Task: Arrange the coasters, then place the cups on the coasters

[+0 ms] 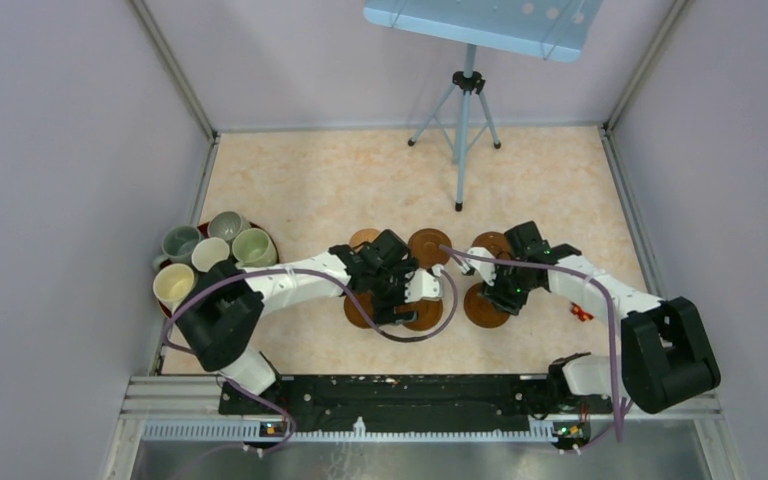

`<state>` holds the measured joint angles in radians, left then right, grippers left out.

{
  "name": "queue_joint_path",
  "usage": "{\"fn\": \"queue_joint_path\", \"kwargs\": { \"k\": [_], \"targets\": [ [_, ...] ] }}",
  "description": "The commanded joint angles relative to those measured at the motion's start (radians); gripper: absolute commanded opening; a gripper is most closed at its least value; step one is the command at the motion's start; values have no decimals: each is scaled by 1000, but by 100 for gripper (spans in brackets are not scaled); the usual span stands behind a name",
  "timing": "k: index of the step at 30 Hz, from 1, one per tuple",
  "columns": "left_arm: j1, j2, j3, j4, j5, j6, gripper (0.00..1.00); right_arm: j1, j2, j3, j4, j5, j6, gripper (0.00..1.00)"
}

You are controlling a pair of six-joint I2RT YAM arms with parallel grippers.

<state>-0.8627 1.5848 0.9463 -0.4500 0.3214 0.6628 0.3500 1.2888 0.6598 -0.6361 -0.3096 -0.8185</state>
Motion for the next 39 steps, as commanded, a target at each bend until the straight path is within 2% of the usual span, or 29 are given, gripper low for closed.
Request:
{"fn": "queue_joint_path", "kwargs": {
  "k": [1, 24, 27, 32, 35, 39],
  "targets": [
    [-11, 22, 21, 55, -27, 19, 94, -29, -4, -43, -59, 23, -28, 43],
    [-57, 151, 90, 113, -22, -9, 92, -121, -29, -53, -108, 17, -92, 40],
    [-57, 153, 92, 111, -23, -12, 91, -121, -28, -41, -111, 7, -83, 44],
    [-56, 125, 129, 65, -38, -40, 94, -122, -40, -3, -122, -18, -62, 58],
    [-53, 83, 161, 36, -39, -70, 98, -121, -52, 37, -127, -42, -36, 62],
    [-44, 43, 189, -1, -39, -79, 99, -121, -45, 107, -159, -97, -8, 66]
  ]
}}
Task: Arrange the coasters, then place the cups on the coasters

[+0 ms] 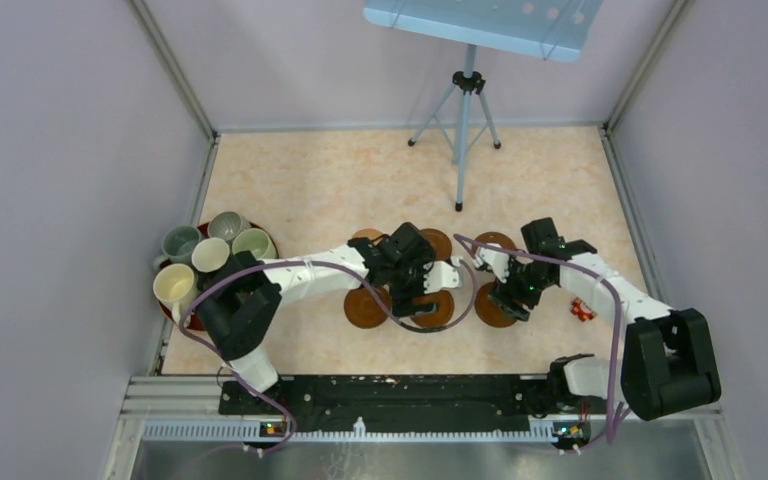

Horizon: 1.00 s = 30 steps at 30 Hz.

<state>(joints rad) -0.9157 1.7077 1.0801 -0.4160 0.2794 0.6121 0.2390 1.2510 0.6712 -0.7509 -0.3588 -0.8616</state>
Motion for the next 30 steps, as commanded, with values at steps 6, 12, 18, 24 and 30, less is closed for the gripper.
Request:
{"fn": "queue_joint_path", "kwargs": {
  "k": [6, 12, 18, 24, 30],
  "targets": [
    [88, -145, 82, -109, 80, -61, 99, -10, -19, 172, -112, -117, 41, 68],
    [306, -305, 83, -102, 197, -145, 99, -11, -82, 251, -58, -166, 143, 75],
    [411, -480, 48, -33, -61, -316, 99, -10, -91, 336, 119, -157, 346, 95],
    [613, -478, 82, -155, -90, -427, 99, -12, -9, 374, 222, -148, 515, 99],
    [839, -511, 117, -319, -26, -299, 99, -12, 61, 382, 161, -209, 476, 98]
  ]
}}
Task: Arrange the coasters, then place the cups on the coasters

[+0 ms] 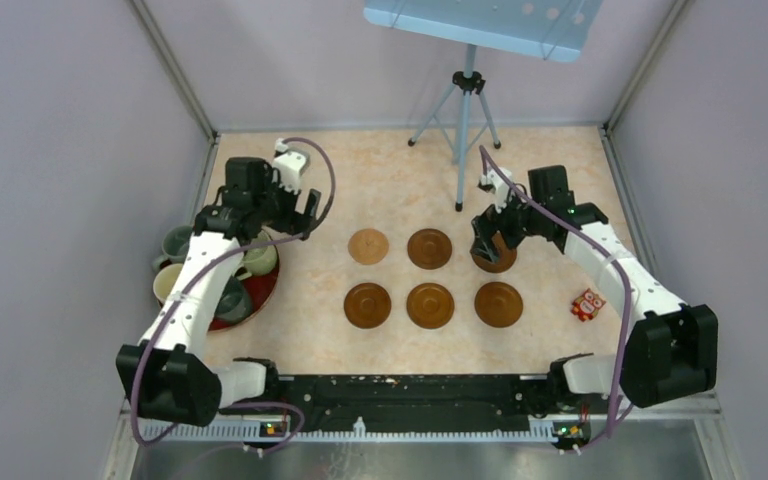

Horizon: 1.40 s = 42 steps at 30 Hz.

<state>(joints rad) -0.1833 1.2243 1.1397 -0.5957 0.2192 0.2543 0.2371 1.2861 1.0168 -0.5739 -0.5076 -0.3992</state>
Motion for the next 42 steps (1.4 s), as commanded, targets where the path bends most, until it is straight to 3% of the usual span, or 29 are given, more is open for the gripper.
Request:
{"fn": "queue_joint_path", "kwargs": {
  "k": [1, 7, 14, 16, 21, 26, 32, 42],
  "targets": [
    [146, -27, 72, -189, 59, 90, 99, -13, 23, 31, -21, -79, 6, 98],
    [389, -69, 71, -375, 85, 254, 99, -15, 16, -27, -3, -98, 5, 98],
    [794, -90, 49, -465, 111, 399, 98, -21, 68, -31, -15, -123, -5, 97],
    [890, -97, 35, -504, 182, 540, 97, -24, 70, -31, -13, -128, -6, 97],
    [1053, -95, -18, -663, 279, 1080, 95, -33, 68, -41, -3, -145, -3, 97],
    [1070, -86, -58, -723, 274, 1364, 91, -41, 76, -45, 5, -164, 7, 97],
    [1069, 51, 6, -816, 281, 1539, 79, -44, 103, -36, -12, -183, 3, 97],
    [1069, 67, -101, -662, 193, 1664, 74, -45, 125, -15, -41, -199, 0, 97]
  ]
}}
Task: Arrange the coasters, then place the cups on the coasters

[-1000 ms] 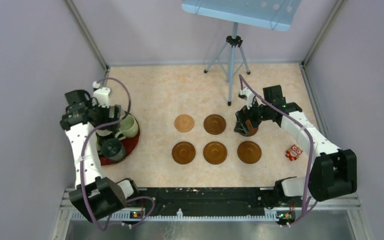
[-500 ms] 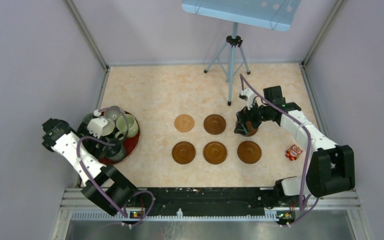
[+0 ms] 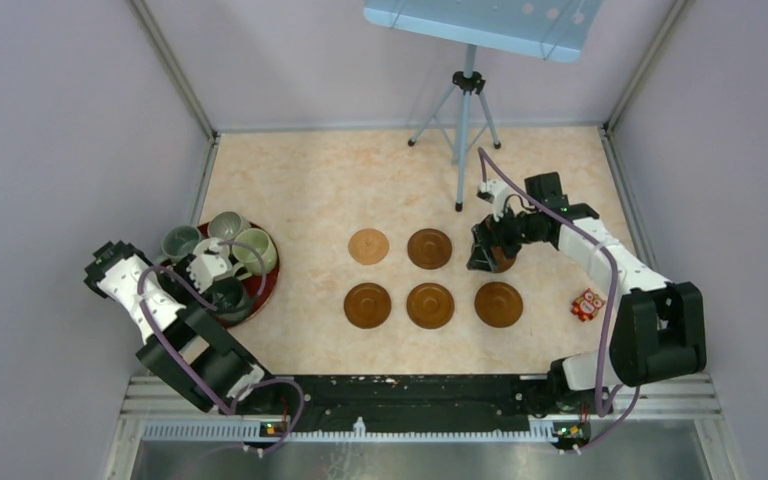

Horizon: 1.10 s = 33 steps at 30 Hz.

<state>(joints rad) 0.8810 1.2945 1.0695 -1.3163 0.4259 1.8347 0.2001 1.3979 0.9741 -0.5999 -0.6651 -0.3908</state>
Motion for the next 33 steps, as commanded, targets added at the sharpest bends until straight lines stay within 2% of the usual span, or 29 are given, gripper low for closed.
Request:
{"fn": "queue_joint_path", "kwargs": {
  "k": [1, 8, 18, 26, 30, 33],
  "targets": [
    [4, 5, -35, 72, -18, 88, 74, -7, 17, 30, -19, -44, -10, 97],
    [4, 83, -51, 126, -10, 94, 71, -8, 34, 46, -44, -62, -17, 97],
    [4, 109, -142, 150, -8, 141, 59, -8, 42, 59, -78, -52, -36, 97],
    [3, 143, -184, 216, 22, 125, 56, -8, 49, 74, -92, -48, -35, 97],
    [3, 150, -174, 211, 44, 120, 51, -8, 49, 75, -95, -44, -37, 97],
    [4, 139, -173, 190, 50, 132, 43, -8, 49, 73, -95, -42, -37, 97]
  ]
}}
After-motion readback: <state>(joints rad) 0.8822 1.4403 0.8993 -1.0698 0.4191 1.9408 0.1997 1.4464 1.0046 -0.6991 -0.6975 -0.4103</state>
